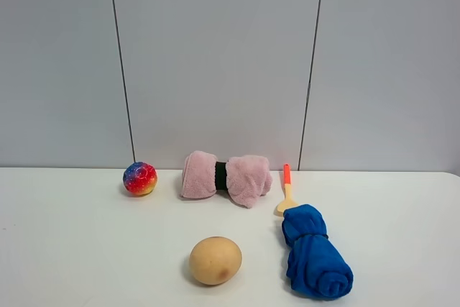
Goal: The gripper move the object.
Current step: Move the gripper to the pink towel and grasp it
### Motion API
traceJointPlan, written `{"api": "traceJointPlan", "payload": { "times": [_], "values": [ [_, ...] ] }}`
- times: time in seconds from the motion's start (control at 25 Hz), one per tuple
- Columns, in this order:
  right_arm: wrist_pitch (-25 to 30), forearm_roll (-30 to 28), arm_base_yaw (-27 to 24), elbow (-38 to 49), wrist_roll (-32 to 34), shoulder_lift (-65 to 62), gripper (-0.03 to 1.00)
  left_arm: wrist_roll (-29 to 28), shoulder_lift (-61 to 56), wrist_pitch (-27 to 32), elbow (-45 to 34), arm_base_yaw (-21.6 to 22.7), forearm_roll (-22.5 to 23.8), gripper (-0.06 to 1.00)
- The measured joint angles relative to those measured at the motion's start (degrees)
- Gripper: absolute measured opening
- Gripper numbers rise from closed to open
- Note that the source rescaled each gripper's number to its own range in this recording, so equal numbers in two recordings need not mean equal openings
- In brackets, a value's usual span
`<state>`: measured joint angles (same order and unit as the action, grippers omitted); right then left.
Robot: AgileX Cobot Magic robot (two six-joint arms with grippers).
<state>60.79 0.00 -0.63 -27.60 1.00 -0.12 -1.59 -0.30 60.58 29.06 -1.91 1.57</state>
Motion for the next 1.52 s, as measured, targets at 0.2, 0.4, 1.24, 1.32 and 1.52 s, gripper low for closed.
{"api": "traceJointPlan", "payload": {
  "times": [0.2, 0.4, 1.24, 1.32, 1.52],
  "values": [
    [0.0, 0.0, 0.0, 0.0, 0.0, 0.0, 0.78, 0.0, 0.0, 0.0, 0.0, 0.0, 0.0, 1.00],
    [0.0, 0.0, 0.0, 0.0, 0.0, 0.0, 0.78, 0.0, 0.0, 0.0, 0.0, 0.0, 0.0, 1.00],
    [0.0, 0.0, 0.0, 0.0, 0.0, 0.0, 0.78, 0.0, 0.0, 0.0, 0.0, 0.0, 0.0, 1.00],
    [0.0, 0.0, 0.0, 0.0, 0.0, 0.0, 0.78, 0.0, 0.0, 0.0, 0.0, 0.0, 0.0, 1.00],
    [-0.2, 4.2, 0.0, -0.3, 0.2, 1.1, 0.78, 0.0, 0.0, 0.0, 0.0, 0.0, 0.0, 1.00]
  ]
}}
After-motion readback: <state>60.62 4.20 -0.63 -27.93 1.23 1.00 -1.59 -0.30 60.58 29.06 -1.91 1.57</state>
